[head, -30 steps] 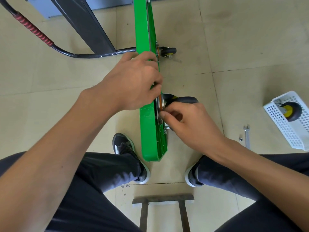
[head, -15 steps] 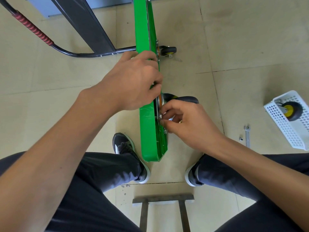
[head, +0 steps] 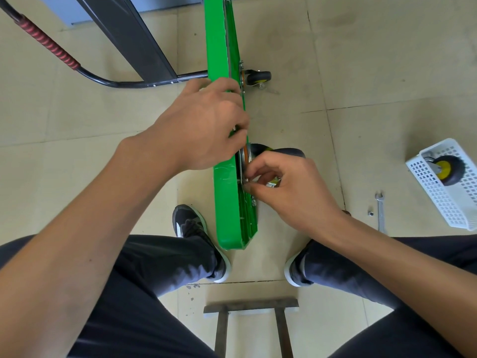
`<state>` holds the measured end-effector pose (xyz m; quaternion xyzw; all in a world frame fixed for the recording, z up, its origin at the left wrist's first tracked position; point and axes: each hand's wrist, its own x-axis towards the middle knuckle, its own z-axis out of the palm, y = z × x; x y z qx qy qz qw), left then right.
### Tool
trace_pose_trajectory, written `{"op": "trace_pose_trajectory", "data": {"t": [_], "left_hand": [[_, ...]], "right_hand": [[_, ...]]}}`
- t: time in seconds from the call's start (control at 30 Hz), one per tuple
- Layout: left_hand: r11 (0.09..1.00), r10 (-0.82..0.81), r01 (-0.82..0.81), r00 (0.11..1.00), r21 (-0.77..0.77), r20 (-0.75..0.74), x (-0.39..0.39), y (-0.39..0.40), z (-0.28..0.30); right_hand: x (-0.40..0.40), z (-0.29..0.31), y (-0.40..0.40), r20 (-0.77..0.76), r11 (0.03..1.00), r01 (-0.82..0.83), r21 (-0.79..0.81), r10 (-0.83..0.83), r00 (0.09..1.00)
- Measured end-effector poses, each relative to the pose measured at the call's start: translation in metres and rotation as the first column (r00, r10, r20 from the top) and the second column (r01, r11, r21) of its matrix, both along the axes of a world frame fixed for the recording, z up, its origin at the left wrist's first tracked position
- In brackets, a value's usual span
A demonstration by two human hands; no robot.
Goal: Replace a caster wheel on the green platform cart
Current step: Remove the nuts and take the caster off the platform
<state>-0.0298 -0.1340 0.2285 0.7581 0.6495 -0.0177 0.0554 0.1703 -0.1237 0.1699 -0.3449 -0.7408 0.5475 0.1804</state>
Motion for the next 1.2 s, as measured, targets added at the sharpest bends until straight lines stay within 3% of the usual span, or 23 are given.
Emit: {"op": "trace_pose_trajectory", "data": {"t": [0.1, 0.17, 0.3, 0.6, 0.87, 1.2], "left_hand": [[1.000, 0.001, -0.001, 1.000, -0.001, 0.000, -0.0002, 0.0001, 0.0005], [1.000, 0.001, -0.001, 1.000, 0.000, 0.001, -0.0003, -0.0001, 0.0005], [1.000, -0.004, 0.004, 1.000, -0.001, 0.007, -0.0003, -0.0003, 0.0007], [1.000, -0.006, 0.006, 1.000, 0.024, 0.003, 0.0008, -0.0003, 0.0004], [1.000, -0.015, 0.015, 1.000, 0.017, 0.004, -0.0002, 0.0001, 0.0006], [0.999, -0.014, 0.014, 1.000, 0.032, 0.010, 0.0000, -0.0002, 0.0000]], "right_hand": [[-0.0002, 0.0015, -0.0021, -0.018, 0.997, 0.065, -0.042, -0.065, 0.998], [0.0003, 0.0004, -0.0005, 0.048, 0.995, 0.093, -0.024, -0.092, 0.995], [-0.0007, -0.0015, 0.0020, 0.201, 1.000, 0.001, -0.003, 0.000, 0.980], [-0.0008, -0.0049, 0.0029, 0.068, 0.988, -0.025, -0.155, 0.036, 0.997], [-0.0033, -0.0015, -0.0003, -0.041, 0.978, 0.018, -0.208, -0.027, 0.999], [0.0040, 0.0017, -0.0031, 0.056, 1.000, 0.007, 0.031, -0.008, 0.998]]}}
